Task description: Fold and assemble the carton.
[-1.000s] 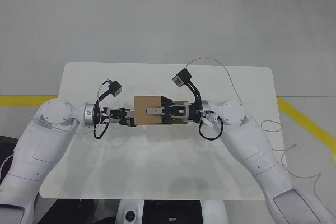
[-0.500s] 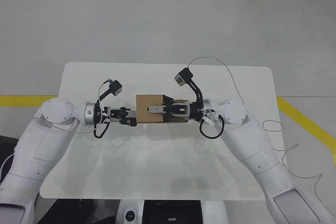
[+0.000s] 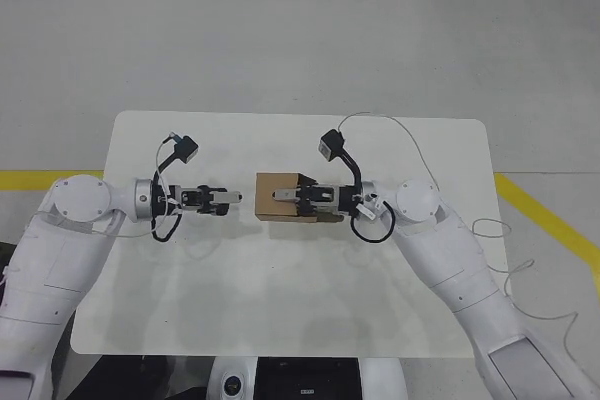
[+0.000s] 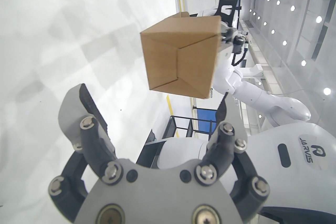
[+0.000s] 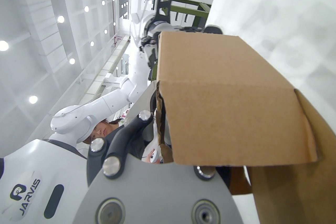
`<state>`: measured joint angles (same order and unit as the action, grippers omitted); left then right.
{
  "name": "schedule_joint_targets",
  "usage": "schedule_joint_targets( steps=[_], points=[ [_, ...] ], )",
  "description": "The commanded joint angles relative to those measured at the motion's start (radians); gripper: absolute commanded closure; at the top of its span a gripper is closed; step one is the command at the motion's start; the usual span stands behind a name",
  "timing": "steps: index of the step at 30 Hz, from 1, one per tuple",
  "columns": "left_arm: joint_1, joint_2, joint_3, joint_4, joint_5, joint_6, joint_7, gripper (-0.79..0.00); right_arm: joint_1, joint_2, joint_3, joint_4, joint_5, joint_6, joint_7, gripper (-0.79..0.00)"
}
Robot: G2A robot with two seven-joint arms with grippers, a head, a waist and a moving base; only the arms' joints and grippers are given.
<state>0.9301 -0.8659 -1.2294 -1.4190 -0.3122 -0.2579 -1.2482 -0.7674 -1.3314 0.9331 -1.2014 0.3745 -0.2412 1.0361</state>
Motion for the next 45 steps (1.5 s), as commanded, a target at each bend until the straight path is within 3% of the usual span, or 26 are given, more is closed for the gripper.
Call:
schedule_joint_targets(
  steps=[1, 14, 16, 18, 20, 22, 23, 36, 45],
  points=[
    [0.012, 0.005, -0.018, -0.019, 0.03, -0.033, 0.006, -0.785, 0.004, -0.004, -0.014, 0.022, -0.007, 0.013, -0.004, 0.0],
    [0.088, 0.029, -0.118, -0.123, 0.214, -0.259, 0.117, -0.785, 0.04, -0.029, -0.086, 0.142, -0.075, 0.074, -0.044, 0.0],
    [0.102, 0.03, -0.118, -0.136, 0.262, -0.306, 0.141, -0.785, 0.041, -0.029, -0.086, 0.152, -0.079, 0.081, -0.047, -0.034],
    [0.115, 0.031, -0.116, -0.146, 0.32, -0.353, 0.166, -0.785, 0.041, -0.03, -0.087, 0.16, -0.083, 0.091, -0.047, -0.123],
    [0.126, 0.031, -0.112, -0.154, 0.374, -0.397, 0.202, -0.785, 0.041, -0.031, -0.087, 0.164, -0.082, 0.096, -0.046, -0.351],
    [0.135, 0.03, -0.108, -0.159, 0.425, -0.438, 0.237, -0.785, 0.04, -0.031, -0.086, 0.165, -0.084, 0.097, -0.046, -0.742],
    [0.136, 0.03, -0.108, -0.162, 0.454, -0.463, 0.26, -0.785, 0.038, -0.031, -0.084, 0.165, -0.083, 0.097, -0.046, -0.785],
    [0.131, 0.014, -0.094, -0.138, 0.879, -0.754, 0.595, -0.785, -0.04, 0.01, 0.026, 0.032, -0.101, 0.094, -0.028, -0.785],
    [0.108, 0.015, 0.007, -0.168, 1.297, -0.754, 0.956, -0.785, -0.108, 0.042, 0.105, -0.071, -0.15, 0.097, -0.043, -0.785]
  ],
)
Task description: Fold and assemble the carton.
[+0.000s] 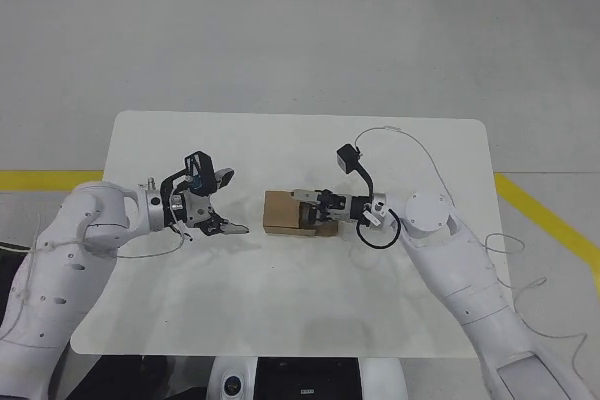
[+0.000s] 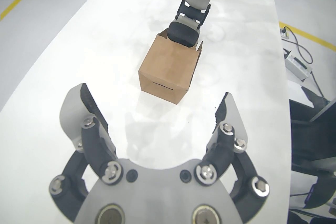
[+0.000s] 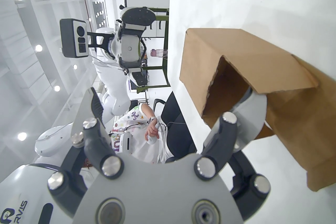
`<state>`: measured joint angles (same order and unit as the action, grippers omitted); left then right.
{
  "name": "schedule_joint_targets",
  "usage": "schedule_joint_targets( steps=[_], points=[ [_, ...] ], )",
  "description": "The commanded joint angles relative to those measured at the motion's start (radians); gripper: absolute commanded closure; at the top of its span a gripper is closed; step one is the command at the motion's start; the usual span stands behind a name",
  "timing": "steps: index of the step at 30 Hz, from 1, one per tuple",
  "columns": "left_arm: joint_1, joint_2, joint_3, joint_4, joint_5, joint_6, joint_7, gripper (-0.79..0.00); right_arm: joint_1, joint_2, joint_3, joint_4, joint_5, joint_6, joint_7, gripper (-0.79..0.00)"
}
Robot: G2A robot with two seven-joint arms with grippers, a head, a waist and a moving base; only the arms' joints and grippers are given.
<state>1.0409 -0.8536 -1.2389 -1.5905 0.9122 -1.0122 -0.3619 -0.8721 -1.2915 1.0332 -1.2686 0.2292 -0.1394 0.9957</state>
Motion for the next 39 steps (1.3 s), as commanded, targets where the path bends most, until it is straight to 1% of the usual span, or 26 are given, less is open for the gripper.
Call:
schedule_joint_targets(
  steps=[1, 5, 9, 14, 18, 19, 20, 21, 26, 35, 37, 39],
  points=[
    [-0.007, 0.005, 0.03, 0.011, 0.117, 0.0, 0.117, -0.785, -0.006, 0.003, 0.009, -0.007, -0.006, -0.009, -0.008, -0.785],
    [-0.035, 0.014, 0.082, 0.057, 0.253, 0.0, 0.28, -0.785, -0.008, 0.006, 0.02, -0.01, -0.017, -0.031, -0.027, -0.785],
    [-0.065, 0.021, 0.132, 0.109, 0.334, 0.0, 0.394, -0.785, -0.008, 0.01, 0.032, -0.011, -0.022, -0.045, -0.039, -0.785],
    [-0.104, 0.022, 0.194, 0.15, 0.386, 0.0, 0.469, -0.785, -0.017, 0.016, 0.053, -0.038, -0.024, -0.058, -0.049, -0.785],
    [-0.126, 0.016, 0.238, 0.174, 0.381, 0.0, 0.478, -0.785, -0.044, 0.025, 0.078, -0.084, -0.03, -0.061, -0.047, -0.785],
    [-0.132, 0.014, 0.247, 0.18, 0.377, 0.0, 0.476, -0.785, -0.051, 0.028, 0.083, -0.094, -0.037, -0.06, -0.049, -0.354],
    [-0.137, 0.011, 0.255, 0.188, 0.37, 0.0, 0.474, -0.785, -0.058, 0.03, 0.089, -0.101, -0.041, -0.059, -0.049, -0.034],
    [-0.143, 0.008, 0.262, 0.195, 0.359, 0.0, 0.471, -0.785, -0.064, 0.032, 0.093, -0.107, -0.048, -0.055, -0.05, 0.0],
    [-0.17, -0.01, 0.294, 0.215, 0.308, 0.01, 0.432, -0.785, -0.086, 0.043, 0.115, -0.139, -0.093, -0.042, -0.059, 0.0],
    [-0.198, -0.039, 0.339, 0.241, 0.273, 0.047, 0.389, -0.785, -0.086, 0.043, 0.115, -0.139, -0.093, -0.042, -0.059, 0.0],
    [-0.203, -0.045, 0.347, 0.248, 0.266, 0.055, 0.384, -0.785, -0.098, 0.044, 0.114, -0.152, -0.104, -0.013, -0.071, 0.0],
    [-0.208, -0.051, 0.355, 0.251, 0.261, 0.061, 0.38, -0.785, -0.109, 0.049, 0.12, -0.175, -0.114, 0.041, -0.057, 0.0]
  ],
)
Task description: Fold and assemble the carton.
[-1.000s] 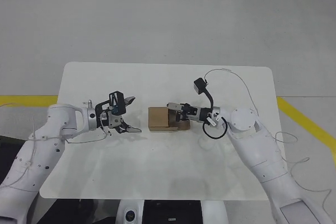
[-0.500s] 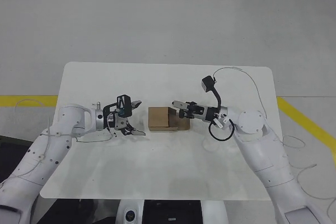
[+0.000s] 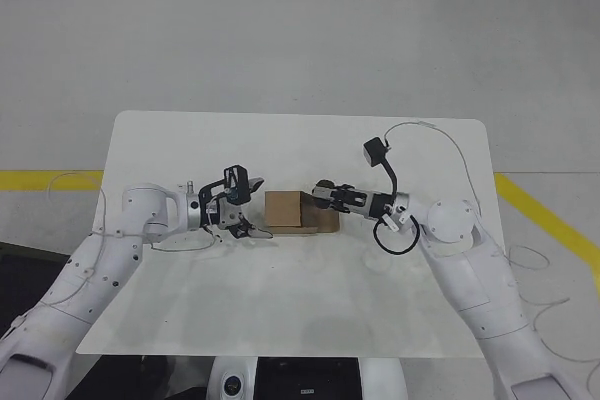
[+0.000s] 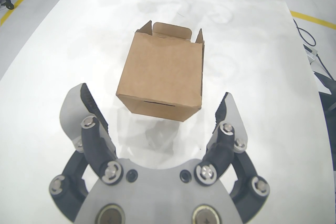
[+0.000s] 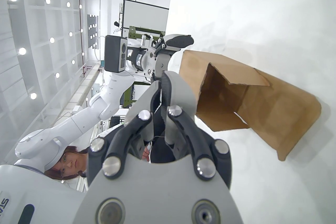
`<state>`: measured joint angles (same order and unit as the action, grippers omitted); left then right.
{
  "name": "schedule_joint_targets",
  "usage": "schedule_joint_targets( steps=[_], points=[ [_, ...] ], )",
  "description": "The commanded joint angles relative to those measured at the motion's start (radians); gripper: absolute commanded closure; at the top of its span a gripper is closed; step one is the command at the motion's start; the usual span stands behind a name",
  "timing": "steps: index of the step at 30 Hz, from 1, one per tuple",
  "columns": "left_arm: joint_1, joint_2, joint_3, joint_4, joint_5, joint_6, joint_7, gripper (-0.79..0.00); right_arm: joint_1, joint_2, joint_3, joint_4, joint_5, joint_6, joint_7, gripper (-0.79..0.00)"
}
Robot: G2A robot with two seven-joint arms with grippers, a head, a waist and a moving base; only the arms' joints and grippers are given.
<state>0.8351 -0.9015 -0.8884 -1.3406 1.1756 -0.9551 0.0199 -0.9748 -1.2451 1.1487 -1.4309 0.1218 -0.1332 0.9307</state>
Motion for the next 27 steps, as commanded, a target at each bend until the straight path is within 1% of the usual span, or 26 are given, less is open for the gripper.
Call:
schedule_joint_targets(
  steps=[1, 7, 10, 15, 18, 27],
  points=[
    [-0.004, -0.006, 0.007, 0.001, -0.004, 0.005, -0.001, -0.785, -0.017, 0.006, 0.01, -0.027, -0.01, 0.065, 0.015, 0.0],
    [-0.01, -0.018, 0.023, 0.002, 0.013, 0.016, -0.001, -0.785, -0.09, 0.029, 0.04, -0.107, -0.069, 0.264, 0.072, 0.0],
    [-0.01, -0.023, 0.028, 0.007, 0.027, 0.023, 0.011, -0.785, -0.11, 0.034, 0.034, -0.125, -0.076, 0.313, 0.089, 0.0],
    [-0.012, -0.03, 0.031, 0.015, 0.031, 0.021, 0.016, -0.785, -0.096, 0.032, -0.002, -0.09, -0.103, 0.346, 0.072, 0.0],
    [-0.013, -0.034, 0.031, 0.02, 0.031, 0.02, 0.015, -0.785, -0.076, 0.028, -0.022, -0.051, -0.1, 0.344, 0.053, 0.0],
    [-0.013, -0.041, 0.024, 0.026, 0.025, 0.014, -0.002, -0.785, -0.005, 0.008, -0.088, 0.043, -0.046, 0.276, 0.027, 0.0]
  ],
)
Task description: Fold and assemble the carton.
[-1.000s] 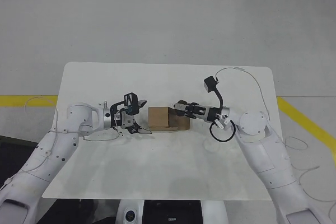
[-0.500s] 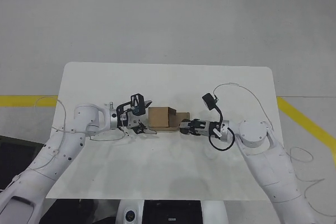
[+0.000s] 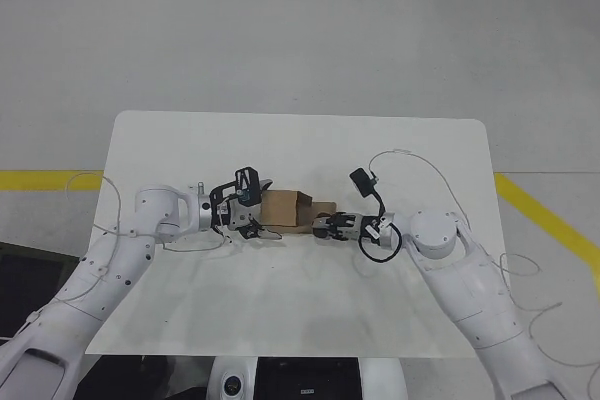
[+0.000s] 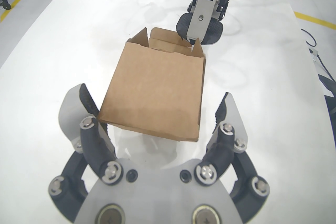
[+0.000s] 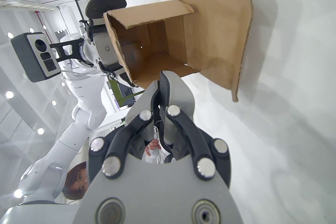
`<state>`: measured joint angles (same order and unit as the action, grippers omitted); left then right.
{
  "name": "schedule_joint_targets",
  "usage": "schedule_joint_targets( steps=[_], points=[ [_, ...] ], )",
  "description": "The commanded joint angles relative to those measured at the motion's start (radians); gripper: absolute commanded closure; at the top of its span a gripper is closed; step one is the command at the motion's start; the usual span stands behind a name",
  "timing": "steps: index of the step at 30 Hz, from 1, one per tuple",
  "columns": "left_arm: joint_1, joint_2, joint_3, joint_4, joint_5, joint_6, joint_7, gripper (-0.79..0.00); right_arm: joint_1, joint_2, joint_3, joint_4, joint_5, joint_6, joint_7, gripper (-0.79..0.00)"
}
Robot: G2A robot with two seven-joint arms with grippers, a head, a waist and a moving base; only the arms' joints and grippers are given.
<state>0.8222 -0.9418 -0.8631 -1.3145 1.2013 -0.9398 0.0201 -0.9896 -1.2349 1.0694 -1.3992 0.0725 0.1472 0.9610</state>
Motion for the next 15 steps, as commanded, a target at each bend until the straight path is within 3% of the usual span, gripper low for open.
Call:
schedule_joint_targets(
  steps=[1, 15],
  points=[
    [0.001, -0.001, -0.002, 0.001, -0.002, -0.002, -0.004, -0.785, 0.02, -0.005, -0.016, 0.024, 0.009, -0.011, -0.005, 0.0],
    [0.011, -0.007, -0.015, -0.008, 0.0, -0.013, -0.034, -0.785, 0.163, -0.052, -0.136, 0.206, 0.072, -0.095, -0.006, 0.0]
  ],
)
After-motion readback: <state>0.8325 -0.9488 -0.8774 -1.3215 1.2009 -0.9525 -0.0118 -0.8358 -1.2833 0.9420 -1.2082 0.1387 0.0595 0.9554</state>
